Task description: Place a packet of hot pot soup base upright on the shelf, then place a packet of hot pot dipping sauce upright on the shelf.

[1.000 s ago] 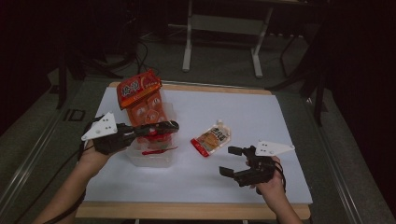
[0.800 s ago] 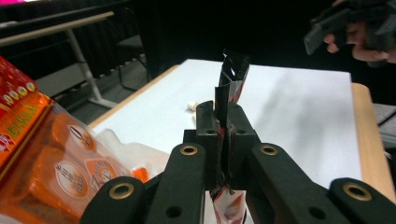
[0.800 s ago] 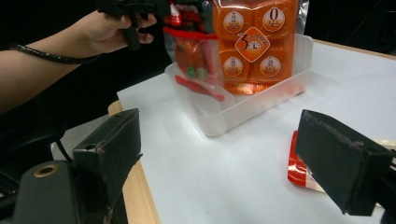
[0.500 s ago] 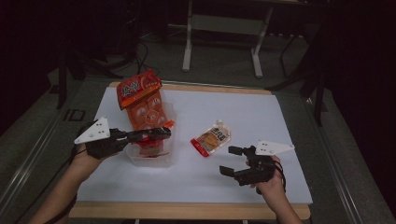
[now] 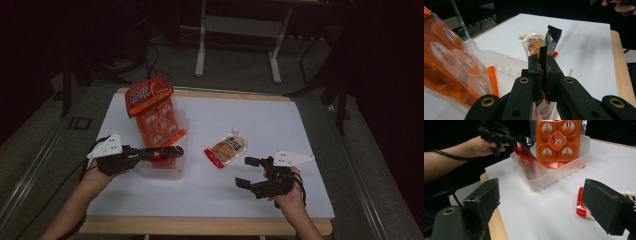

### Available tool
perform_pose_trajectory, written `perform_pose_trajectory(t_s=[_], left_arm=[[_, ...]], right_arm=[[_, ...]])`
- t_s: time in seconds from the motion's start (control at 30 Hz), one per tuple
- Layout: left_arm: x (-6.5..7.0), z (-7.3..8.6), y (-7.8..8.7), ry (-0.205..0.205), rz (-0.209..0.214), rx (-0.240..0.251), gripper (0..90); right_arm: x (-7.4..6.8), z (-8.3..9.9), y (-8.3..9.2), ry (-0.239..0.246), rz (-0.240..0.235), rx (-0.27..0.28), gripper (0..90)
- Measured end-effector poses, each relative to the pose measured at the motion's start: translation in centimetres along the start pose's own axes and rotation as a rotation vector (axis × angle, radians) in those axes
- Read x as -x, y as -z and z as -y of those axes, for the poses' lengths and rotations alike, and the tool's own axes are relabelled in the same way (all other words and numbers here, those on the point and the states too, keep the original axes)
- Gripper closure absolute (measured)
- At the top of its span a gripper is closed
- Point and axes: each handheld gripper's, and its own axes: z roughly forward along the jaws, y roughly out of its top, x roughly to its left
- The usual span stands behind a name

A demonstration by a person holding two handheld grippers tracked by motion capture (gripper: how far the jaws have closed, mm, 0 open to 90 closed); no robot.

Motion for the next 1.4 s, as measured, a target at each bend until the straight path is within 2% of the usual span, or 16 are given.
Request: perform_pose_trajectory(t_s=[0.13,0.27,0.43,0.5,0.67,0.83,0.9,1.0,1.07,1.13,1.17,1.3,1.4], left_arm=[[-0.1,0.6,0.1,0.025,0.001,0.010,85.5],[-0.1,0.8,0.4,0.026,0.000,0.010,84.0],[0.2,0.7,0.4,0.040,0.000,-0.003,77.2],[0.3,0.6,0.3,0.060,-0.010,-0.006,67.1],[0.5,-0.4,0.6,0.065,-0.070,0.017,46.4],[1.0,-1.5,0.5,0.100,-0.062,0.030,18.9],[1.3,-1.8,0.4,0.106,-0.059,0.043,13.2],[1.9,-2.4,0.3,0.116,-0.086,0.046,6.1],[2.3,-2.8,0.2,0.129,-0.097,0.049,2.8],[2.8,-3.3,0.0,0.126,-0.105,0.037,2.0],[3.1,-3.5,0.0,0.117,-0.107,0.046,2.0],[3.9,-4.4,0.0,0.115,-0.093,0.073,2.0],[4.6,-4.9,-0.3,0.099,-0.082,0.083,2.0]], right_arm=[[0.0,0.0,0.0,0.003,0.000,0.003,15.1],[0.1,0.0,-0.1,-0.011,-0.007,-0.009,15.1],[0.1,0.0,-0.1,-0.015,-0.009,-0.011,15.1],[0.1,0.0,-0.2,-0.012,-0.006,-0.013,15.1],[0.1,0.0,-0.2,-0.013,-0.005,-0.014,15.1],[0.2,0.0,-0.1,-0.008,0.001,-0.012,15.1],[0.3,0.0,0.0,-0.006,0.005,-0.012,15.1],[0.3,0.0,0.1,-0.004,0.011,-0.014,15.1],[0.3,0.0,0.1,0.000,0.015,-0.020,15.4],[0.3,0.0,0.1,0.018,0.028,-0.040,15.4],[0.4,0.0,0.1,0.024,0.036,-0.048,15.4],[0.6,-0.1,0.2,0.033,0.061,-0.048,15.4],[0.7,-0.2,0.2,0.046,0.079,-0.052,15.4]])
